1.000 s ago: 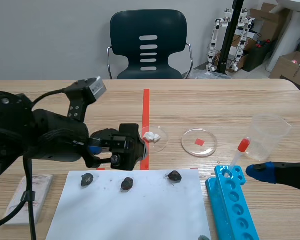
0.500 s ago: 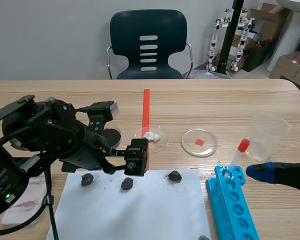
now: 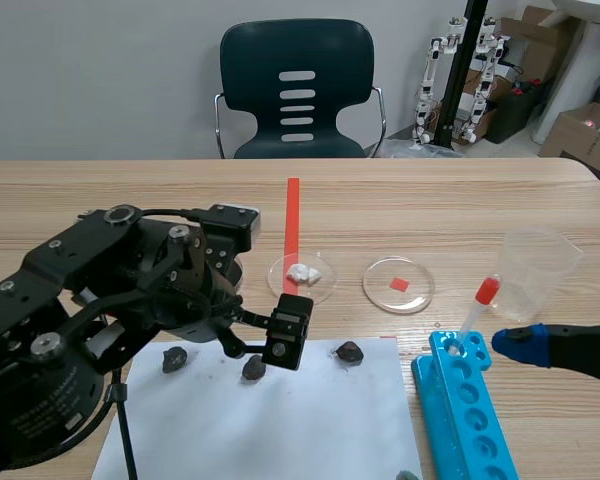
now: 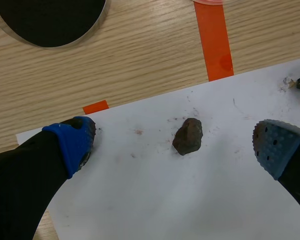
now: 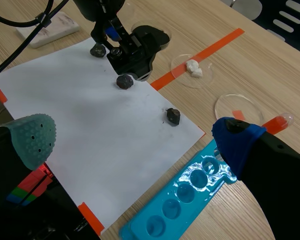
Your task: Pick up the middle mineral with the left hand
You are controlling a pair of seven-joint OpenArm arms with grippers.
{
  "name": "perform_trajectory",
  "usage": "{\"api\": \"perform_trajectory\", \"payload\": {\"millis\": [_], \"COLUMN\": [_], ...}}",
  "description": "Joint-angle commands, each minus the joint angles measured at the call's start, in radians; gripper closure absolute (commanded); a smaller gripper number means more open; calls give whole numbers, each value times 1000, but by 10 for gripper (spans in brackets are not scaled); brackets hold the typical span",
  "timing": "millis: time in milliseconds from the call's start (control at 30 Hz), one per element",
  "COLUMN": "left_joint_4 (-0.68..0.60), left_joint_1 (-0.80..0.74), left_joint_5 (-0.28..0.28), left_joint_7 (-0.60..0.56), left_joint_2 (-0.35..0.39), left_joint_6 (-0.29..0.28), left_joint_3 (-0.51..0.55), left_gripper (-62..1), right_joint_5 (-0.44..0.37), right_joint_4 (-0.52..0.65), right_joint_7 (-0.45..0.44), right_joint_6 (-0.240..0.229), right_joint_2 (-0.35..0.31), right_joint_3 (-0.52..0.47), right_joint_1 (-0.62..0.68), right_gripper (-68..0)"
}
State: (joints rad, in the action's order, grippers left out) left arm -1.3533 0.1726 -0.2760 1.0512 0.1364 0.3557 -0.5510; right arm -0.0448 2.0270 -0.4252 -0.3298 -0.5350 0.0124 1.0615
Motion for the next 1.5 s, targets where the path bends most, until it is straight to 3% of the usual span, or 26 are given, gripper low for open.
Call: {"api": "perform_trajectory", "payload": {"millis": [0,267,667,1067,1100,1267,1333,1467], "left_joint_4": [-18,3,234,244,244,244,244,244], "left_joint_1": [11,16,91,91,91,90,90,90], "left_joint_5": [0,1,-1,-1,-1,0,0,0], "left_joint_7": [1,45,20,-21,-20,18,32,46], "left_joint_2": [-14,-42,-76,-75,-75,-75,-75,-75], "left_joint_6": [1,1,24,24,24,24,24,24], "left_joint_3": [-5,-6,-38,-40,-40,-40,-40,-40], "left_gripper": [-623,-623,-623,-623,-611,-370,-340,-340], "right_joint_5": [-10,-10,-10,-10,-10,-10,-10,-10], "right_joint_4": [8,8,8,8,8,8,8,8], "right_joint_7": [-18,-18,-18,-18,-18,-18,-18,-18], "right_joint_6": [0,0,0,0,0,0,0,0], "right_joint_2": [-5,-5,-5,-5,-5,-5,-5,-5], "right_joint_3": [-7,-7,-7,-7,-7,-7,-7,-7], "right_joint_1": [-3,-3,-3,-3,-3,-3,-3,-3], "right_gripper": [-679,-679,-679,-679,-679,-679,-679,-679]}}
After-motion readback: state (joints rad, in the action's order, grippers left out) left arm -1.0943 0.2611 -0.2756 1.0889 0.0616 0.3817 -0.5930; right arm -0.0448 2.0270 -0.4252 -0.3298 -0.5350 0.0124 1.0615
